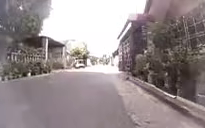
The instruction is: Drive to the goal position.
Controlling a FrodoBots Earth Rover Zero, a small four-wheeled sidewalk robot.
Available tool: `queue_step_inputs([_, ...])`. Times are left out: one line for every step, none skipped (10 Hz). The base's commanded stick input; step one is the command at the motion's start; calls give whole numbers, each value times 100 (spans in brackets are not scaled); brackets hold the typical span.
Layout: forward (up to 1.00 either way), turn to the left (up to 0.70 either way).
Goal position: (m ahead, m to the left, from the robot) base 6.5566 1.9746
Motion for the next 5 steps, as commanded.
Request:
queue_step_inputs([100, 0])
queue_step_inputs([100, 0])
queue_step_inputs([100, 0])
queue_step_inputs([100, 0])
queue_step_inputs([100, 0])
